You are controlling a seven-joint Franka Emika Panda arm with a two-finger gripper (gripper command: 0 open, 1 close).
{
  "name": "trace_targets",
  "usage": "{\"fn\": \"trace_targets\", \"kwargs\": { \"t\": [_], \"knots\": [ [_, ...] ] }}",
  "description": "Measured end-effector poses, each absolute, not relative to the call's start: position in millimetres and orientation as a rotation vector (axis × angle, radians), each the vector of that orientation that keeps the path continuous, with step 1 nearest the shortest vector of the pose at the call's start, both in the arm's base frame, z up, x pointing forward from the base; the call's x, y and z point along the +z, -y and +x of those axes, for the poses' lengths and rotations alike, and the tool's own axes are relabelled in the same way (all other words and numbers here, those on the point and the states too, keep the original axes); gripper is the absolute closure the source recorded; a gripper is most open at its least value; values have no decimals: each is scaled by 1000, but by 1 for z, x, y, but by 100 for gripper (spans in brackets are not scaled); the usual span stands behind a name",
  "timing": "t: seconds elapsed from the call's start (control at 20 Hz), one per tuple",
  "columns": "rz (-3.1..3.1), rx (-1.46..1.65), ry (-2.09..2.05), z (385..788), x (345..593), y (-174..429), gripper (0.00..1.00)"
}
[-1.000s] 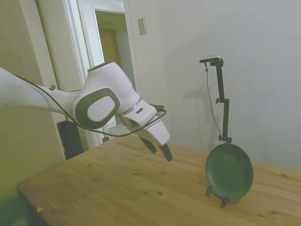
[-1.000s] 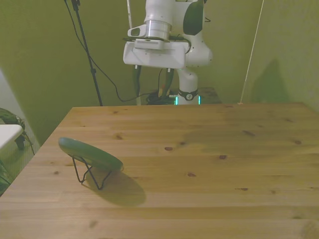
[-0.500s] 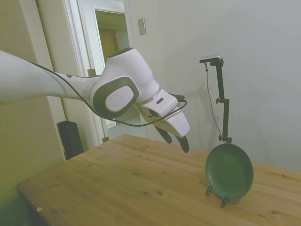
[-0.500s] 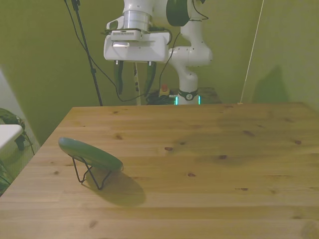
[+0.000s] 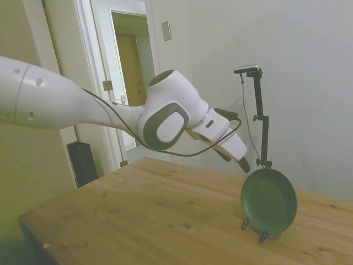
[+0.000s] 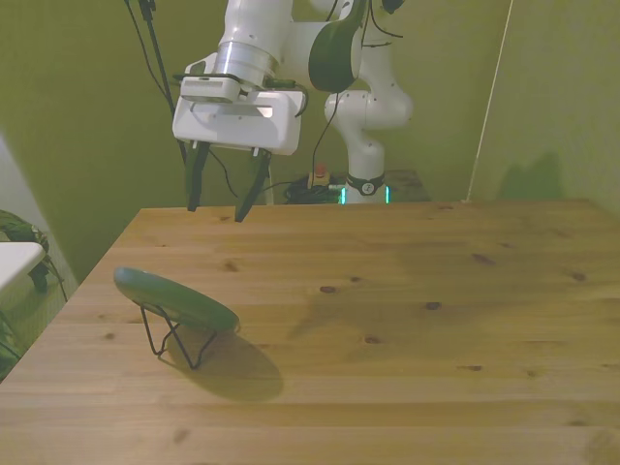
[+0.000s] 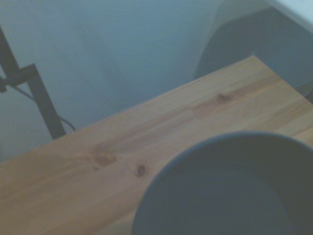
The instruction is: Unload the plate
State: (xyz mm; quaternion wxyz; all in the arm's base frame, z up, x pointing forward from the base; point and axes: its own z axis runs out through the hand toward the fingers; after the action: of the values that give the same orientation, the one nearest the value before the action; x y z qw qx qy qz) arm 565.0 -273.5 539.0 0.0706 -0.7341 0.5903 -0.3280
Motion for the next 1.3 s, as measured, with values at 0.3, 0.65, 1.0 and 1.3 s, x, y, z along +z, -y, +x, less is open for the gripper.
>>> {"fn": "trace_targets", "kwargs": {
  "t": [0.3, 0.65, 1.0, 1.3],
  "knots": [
    [-2120, -1006, -1813, 612, 537, 287, 0],
    [-2033, -1003, -1871, 626, 526, 280, 0],
    [-1927, -1034, -1979, 623, 502, 309, 0],
    [-1871, -1059, -2002, 639, 495, 314, 0]
  ]
}}
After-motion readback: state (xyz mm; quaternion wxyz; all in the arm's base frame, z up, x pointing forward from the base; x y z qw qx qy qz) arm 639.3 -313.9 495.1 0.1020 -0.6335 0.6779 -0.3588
